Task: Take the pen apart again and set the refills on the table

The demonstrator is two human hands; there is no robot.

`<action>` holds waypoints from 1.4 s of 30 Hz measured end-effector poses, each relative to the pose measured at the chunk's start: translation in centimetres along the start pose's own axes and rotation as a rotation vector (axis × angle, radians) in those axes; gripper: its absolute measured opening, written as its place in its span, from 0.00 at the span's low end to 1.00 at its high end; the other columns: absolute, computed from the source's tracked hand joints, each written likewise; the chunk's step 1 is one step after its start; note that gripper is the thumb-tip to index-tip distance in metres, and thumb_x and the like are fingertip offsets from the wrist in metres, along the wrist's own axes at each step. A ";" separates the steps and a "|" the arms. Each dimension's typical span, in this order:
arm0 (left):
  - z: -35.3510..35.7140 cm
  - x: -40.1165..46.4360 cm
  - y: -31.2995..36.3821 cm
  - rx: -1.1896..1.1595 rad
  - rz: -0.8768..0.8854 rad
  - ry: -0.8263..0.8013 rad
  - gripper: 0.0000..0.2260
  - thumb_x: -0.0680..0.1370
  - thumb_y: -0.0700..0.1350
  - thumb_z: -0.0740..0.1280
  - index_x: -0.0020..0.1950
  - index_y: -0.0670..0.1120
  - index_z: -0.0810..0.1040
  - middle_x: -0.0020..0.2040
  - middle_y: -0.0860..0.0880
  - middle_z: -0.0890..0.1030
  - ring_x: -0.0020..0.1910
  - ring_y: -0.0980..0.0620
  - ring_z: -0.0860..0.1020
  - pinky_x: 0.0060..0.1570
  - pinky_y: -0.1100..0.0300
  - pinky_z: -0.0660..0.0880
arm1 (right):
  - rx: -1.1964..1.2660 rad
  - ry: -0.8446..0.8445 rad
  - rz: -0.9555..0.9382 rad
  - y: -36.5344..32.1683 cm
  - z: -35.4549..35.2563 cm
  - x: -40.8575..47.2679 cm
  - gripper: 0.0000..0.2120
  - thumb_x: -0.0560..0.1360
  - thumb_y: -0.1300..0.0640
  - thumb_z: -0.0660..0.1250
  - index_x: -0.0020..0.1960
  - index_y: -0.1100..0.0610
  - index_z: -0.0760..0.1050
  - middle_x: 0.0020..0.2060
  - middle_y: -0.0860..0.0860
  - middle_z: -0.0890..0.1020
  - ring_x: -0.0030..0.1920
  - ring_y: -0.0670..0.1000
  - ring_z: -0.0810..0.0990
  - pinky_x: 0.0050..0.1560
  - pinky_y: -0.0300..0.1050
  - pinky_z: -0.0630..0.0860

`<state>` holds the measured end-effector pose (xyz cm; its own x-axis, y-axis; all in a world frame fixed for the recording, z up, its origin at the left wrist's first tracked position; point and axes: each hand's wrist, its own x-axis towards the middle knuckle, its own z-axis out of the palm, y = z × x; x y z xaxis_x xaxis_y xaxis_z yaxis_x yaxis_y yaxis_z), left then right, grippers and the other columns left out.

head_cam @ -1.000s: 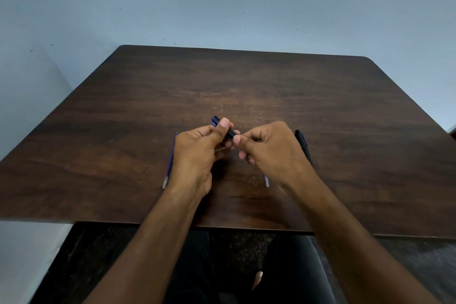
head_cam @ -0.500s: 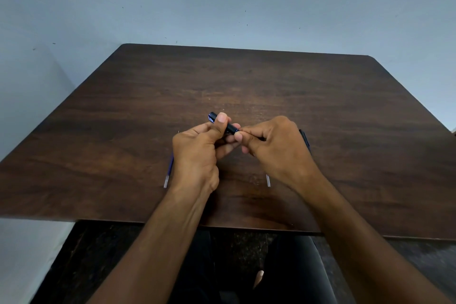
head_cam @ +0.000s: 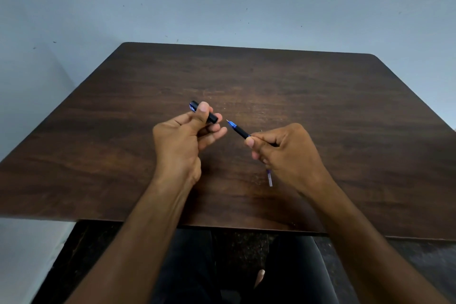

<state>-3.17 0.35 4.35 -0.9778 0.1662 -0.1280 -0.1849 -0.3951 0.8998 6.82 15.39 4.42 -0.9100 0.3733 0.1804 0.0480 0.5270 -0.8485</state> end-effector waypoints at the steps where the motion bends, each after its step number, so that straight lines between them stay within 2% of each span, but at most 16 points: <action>1: 0.0 -0.1 -0.1 0.031 0.005 0.001 0.09 0.76 0.43 0.73 0.41 0.38 0.84 0.38 0.40 0.86 0.34 0.49 0.83 0.38 0.54 0.83 | -0.012 0.002 -0.002 0.0 0.0 0.0 0.15 0.78 0.54 0.71 0.35 0.58 0.84 0.24 0.52 0.81 0.22 0.48 0.72 0.27 0.52 0.76; 3: -0.2 -0.2 -0.2 0.103 0.009 -0.018 0.09 0.75 0.44 0.74 0.41 0.38 0.84 0.38 0.41 0.86 0.33 0.50 0.82 0.36 0.56 0.82 | -0.038 0.010 0.000 0.0 -0.1 0.0 0.15 0.78 0.53 0.71 0.35 0.57 0.84 0.24 0.52 0.80 0.23 0.48 0.72 0.27 0.52 0.76; 7: -0.4 0.4 -0.1 0.340 0.071 0.006 0.11 0.69 0.46 0.79 0.37 0.39 0.85 0.33 0.41 0.85 0.27 0.52 0.79 0.29 0.58 0.80 | -0.076 0.015 0.021 0.3 -0.4 0.1 0.13 0.78 0.52 0.70 0.39 0.57 0.85 0.30 0.59 0.84 0.26 0.51 0.73 0.30 0.52 0.77; 11: -0.4 1.0 -0.5 0.712 0.077 -0.014 0.13 0.65 0.52 0.82 0.31 0.45 0.84 0.26 0.45 0.82 0.22 0.52 0.80 0.27 0.60 0.79 | -0.109 0.001 0.049 0.3 -0.4 0.0 0.13 0.79 0.53 0.69 0.39 0.56 0.85 0.31 0.58 0.84 0.28 0.51 0.75 0.34 0.54 0.79; 13: -0.3 1.2 -0.8 0.895 0.114 -0.010 0.15 0.65 0.57 0.80 0.30 0.47 0.83 0.24 0.49 0.81 0.22 0.53 0.81 0.23 0.64 0.76 | -0.112 -0.017 0.074 0.4 -0.3 0.1 0.11 0.80 0.55 0.68 0.42 0.56 0.85 0.32 0.57 0.85 0.29 0.52 0.76 0.37 0.56 0.81; 15: -0.1 1.4 -1.0 1.068 0.164 0.006 0.18 0.65 0.62 0.78 0.28 0.49 0.83 0.22 0.51 0.80 0.22 0.53 0.81 0.25 0.63 0.76 | -0.106 -0.032 0.098 0.6 -0.1 0.2 0.10 0.80 0.57 0.68 0.44 0.56 0.86 0.34 0.57 0.86 0.31 0.53 0.78 0.38 0.57 0.81; 17: 0.1 1.5 -1.2 1.153 0.189 0.032 0.18 0.65 0.63 0.78 0.28 0.50 0.83 0.20 0.52 0.77 0.22 0.54 0.79 0.24 0.64 0.72 | -0.084 -0.042 0.126 0.8 0.1 0.2 0.10 0.80 0.58 0.67 0.44 0.56 0.86 0.34 0.56 0.86 0.31 0.52 0.79 0.34 0.54 0.79; 19: 0.4 1.6 -1.2 1.186 0.202 0.058 0.15 0.65 0.62 0.78 0.29 0.52 0.84 0.21 0.53 0.77 0.23 0.58 0.76 0.23 0.67 0.65 | -0.040 -0.038 0.152 0.9 0.3 0.3 0.09 0.80 0.59 0.68 0.44 0.55 0.86 0.34 0.55 0.86 0.30 0.48 0.80 0.32 0.46 0.78; 22: 0.5 1.7 -1.4 1.214 0.228 0.062 0.12 0.66 0.59 0.79 0.32 0.52 0.84 0.26 0.54 0.78 0.28 0.58 0.77 0.25 0.67 0.65 | 0.035 -0.037 0.179 0.9 0.4 0.4 0.08 0.80 0.60 0.68 0.46 0.55 0.85 0.32 0.53 0.85 0.29 0.47 0.80 0.31 0.40 0.77; 26: 1.2 2.3 -1.3 1.235 0.150 0.018 0.15 0.65 0.59 0.79 0.32 0.49 0.84 0.30 0.49 0.83 0.32 0.51 0.81 0.34 0.59 0.79 | 0.059 -0.040 0.185 0.9 0.3 0.4 0.09 0.80 0.61 0.68 0.44 0.54 0.85 0.32 0.53 0.85 0.28 0.47 0.79 0.30 0.40 0.76; 28: 1.4 2.5 -1.2 1.272 0.114 0.016 0.16 0.65 0.61 0.79 0.33 0.49 0.84 0.33 0.48 0.84 0.36 0.49 0.83 0.40 0.56 0.82 | 0.065 -0.044 0.195 0.8 0.3 0.3 0.08 0.80 0.61 0.68 0.45 0.55 0.85 0.32 0.53 0.85 0.29 0.47 0.79 0.30 0.40 0.76; 32: 0.8 2.1 -1.5 1.238 0.195 0.030 0.17 0.66 0.61 0.78 0.31 0.48 0.82 0.28 0.49 0.82 0.29 0.52 0.80 0.31 0.61 0.77 | 0.062 -0.055 0.193 0.8 0.2 0.0 0.08 0.80 0.61 0.67 0.46 0.56 0.85 0.33 0.53 0.85 0.28 0.46 0.79 0.30 0.38 0.76; 35: 0.4 1.7 -1.2 1.199 0.313 0.051 0.15 0.69 0.60 0.76 0.33 0.50 0.83 0.28 0.52 0.81 0.29 0.56 0.79 0.28 0.65 0.72 | 0.079 -0.053 0.188 0.7 0.0 -0.2 0.08 0.80 0.61 0.67 0.48 0.57 0.85 0.33 0.53 0.85 0.27 0.44 0.78 0.30 0.37 0.75; 37: 0.1 1.3 -0.9 1.060 0.384 0.008 0.08 0.72 0.56 0.76 0.38 0.53 0.85 0.29 0.55 0.82 0.29 0.60 0.79 0.29 0.66 0.74 | 0.104 -0.038 0.177 0.6 0.0 -0.2 0.07 0.80 0.61 0.67 0.49 0.58 0.85 0.32 0.50 0.85 0.26 0.42 0.77 0.28 0.35 0.75; 39: 0.1 0.7 -0.7 0.869 0.367 -0.061 0.04 0.73 0.52 0.75 0.44 0.54 0.87 0.32 0.56 0.84 0.29 0.62 0.79 0.32 0.66 0.77 | 0.138 -0.032 0.160 0.4 -0.1 -0.3 0.07 0.80 0.62 0.67 0.50 0.57 0.85 0.33 0.50 0.85 0.27 0.42 0.78 0.29 0.36 0.75; 42: 0.1 -0.3 -0.9 0.567 0.193 -0.164 0.07 0.75 0.46 0.74 0.52 0.49 0.87 0.39 0.45 0.87 0.32 0.60 0.78 0.33 0.65 0.77 | 0.222 -0.041 0.138 0.1 -0.2 -0.3 0.08 0.81 0.62 0.67 0.50 0.57 0.85 0.33 0.51 0.85 0.29 0.45 0.78 0.30 0.39 0.76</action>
<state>-2.68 0.72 3.61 -0.9521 0.2937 0.0847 0.1194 0.1023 0.9876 7.20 15.48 4.43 -0.9174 0.3961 0.0391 0.0851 0.2913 -0.9528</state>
